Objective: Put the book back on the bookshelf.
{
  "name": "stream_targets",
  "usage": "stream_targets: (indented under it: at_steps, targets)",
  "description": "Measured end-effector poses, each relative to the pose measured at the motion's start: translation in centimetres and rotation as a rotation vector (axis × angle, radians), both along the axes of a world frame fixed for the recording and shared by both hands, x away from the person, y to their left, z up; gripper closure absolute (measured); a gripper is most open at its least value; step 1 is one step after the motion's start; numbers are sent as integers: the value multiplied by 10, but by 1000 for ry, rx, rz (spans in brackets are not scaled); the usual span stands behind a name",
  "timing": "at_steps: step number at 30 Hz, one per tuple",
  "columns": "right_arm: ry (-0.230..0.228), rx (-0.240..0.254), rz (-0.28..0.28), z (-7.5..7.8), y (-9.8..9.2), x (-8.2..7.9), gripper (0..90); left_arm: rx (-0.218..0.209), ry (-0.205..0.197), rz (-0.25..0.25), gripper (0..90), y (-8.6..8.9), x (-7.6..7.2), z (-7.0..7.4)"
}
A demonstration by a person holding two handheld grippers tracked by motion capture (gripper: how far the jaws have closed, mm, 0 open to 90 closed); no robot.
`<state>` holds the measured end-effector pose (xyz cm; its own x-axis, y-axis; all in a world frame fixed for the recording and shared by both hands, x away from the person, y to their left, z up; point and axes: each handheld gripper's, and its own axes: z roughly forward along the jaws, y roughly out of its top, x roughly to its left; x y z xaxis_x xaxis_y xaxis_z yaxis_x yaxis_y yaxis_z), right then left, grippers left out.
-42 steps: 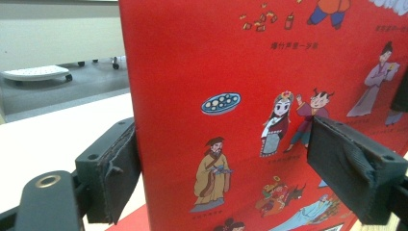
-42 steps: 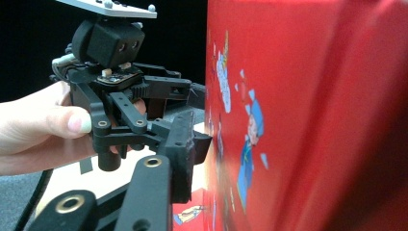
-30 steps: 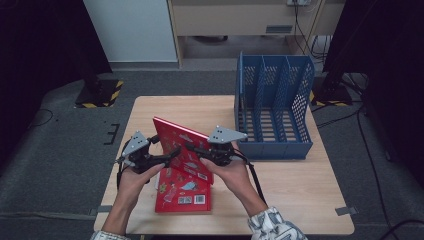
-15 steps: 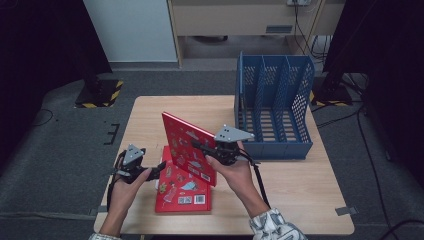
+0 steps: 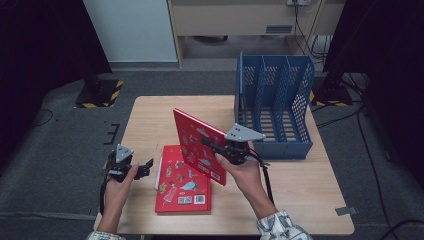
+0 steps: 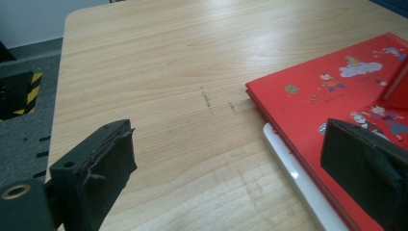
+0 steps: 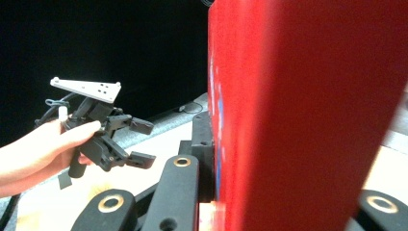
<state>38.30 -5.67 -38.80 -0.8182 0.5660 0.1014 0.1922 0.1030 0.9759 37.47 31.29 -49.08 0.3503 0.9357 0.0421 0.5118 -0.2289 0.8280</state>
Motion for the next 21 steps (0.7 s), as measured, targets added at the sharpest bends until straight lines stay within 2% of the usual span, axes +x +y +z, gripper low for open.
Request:
stream_targets:
  at_steps: [6, 12, 15, 21]
  targets:
    - [7, 1, -21, 1, -11, -4, 799, 8, 11, 25, 40, 7, 2, -3]
    - [7, -1, -41, 5, -22, -9, 799, 9, 50, 46, 39, 17, 6, -10]
    - [8, -6, -52, 5, -29, -12, 799, 10, 68, 47, 40, 19, 6, -13]
    - [7, -3, -78, 4, -45, -20, 799, 21, 81, 39, 40, 17, 7, -15]
